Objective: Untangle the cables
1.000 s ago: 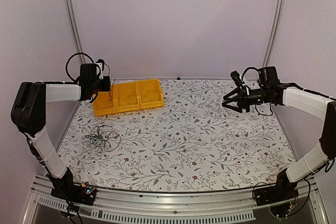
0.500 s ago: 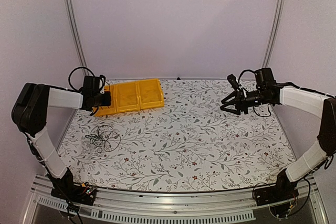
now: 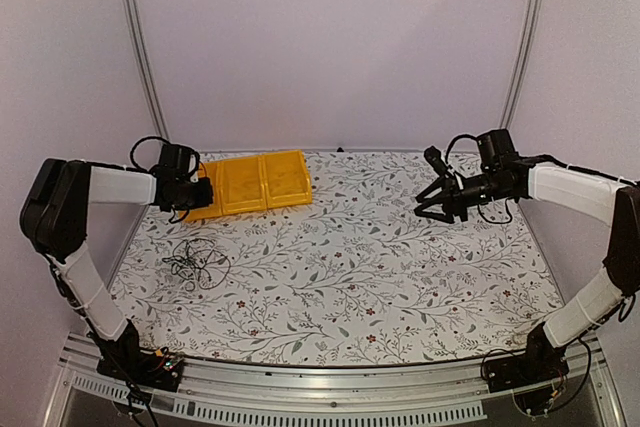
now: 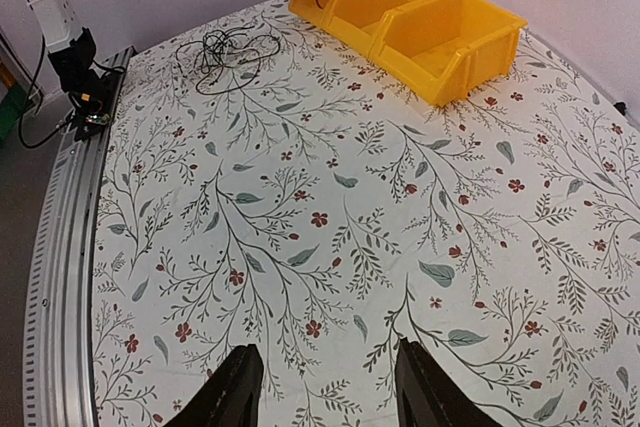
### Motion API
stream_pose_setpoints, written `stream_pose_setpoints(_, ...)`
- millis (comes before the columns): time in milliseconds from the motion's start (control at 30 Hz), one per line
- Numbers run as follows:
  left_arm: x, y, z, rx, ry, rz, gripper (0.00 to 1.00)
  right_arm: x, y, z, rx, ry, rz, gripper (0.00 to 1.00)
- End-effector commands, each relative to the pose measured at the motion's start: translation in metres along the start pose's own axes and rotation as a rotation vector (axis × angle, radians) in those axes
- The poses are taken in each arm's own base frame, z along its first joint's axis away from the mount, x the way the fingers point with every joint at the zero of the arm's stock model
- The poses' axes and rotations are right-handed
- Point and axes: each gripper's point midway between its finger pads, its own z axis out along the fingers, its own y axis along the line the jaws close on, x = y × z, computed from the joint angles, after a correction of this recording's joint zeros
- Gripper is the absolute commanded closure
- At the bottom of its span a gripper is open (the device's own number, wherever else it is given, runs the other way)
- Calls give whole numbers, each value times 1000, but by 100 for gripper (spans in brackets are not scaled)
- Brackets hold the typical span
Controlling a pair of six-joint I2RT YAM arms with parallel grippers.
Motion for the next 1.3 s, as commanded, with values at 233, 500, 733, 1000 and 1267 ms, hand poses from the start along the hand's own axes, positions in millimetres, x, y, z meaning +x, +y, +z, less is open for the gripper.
stream_pose_setpoints(233, -32, -2, -27, -25, 9, -44, 66, -5, 2, 5, -3, 23, -39, 51)
stream_pose_setpoints(500, -78, -1, -73, -34, -125, -35, 57, -2, 3, 10, -10, 51, -44, 51)
stream_pose_setpoints(733, -102, -5, -43, -32, -97, -28, 56, 2, 5, 16, -22, 76, -43, 52)
stream_pose_setpoints(1000, -130, -11, 6, -39, -112, -139, 54, 6, 2, 18, -11, 92, -40, 52)
stream_pose_setpoints(1267, -126, 0, 51, -114, -68, -215, 55, 10, 0, 20, -11, 103, -30, 52)
